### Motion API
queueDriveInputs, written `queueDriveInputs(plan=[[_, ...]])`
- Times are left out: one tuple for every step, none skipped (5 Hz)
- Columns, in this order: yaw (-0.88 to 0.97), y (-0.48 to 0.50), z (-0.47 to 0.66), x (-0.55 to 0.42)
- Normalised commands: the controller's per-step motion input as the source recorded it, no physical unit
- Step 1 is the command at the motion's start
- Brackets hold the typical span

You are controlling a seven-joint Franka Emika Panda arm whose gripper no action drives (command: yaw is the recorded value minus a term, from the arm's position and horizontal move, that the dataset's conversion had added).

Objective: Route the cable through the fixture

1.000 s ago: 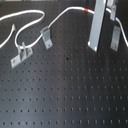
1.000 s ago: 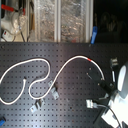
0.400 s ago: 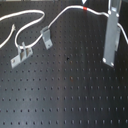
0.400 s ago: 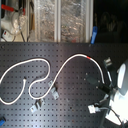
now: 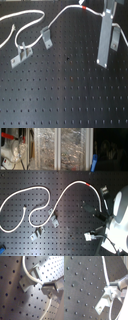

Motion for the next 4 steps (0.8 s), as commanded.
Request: queueDriveInputs(plan=[[0.15,0.288,-0.13,0.217],[0.15,0.297,-0.1,0.235],[0.09,0.107,0.0,0.058],[-0.3,-0.324,0.18,0.039]])
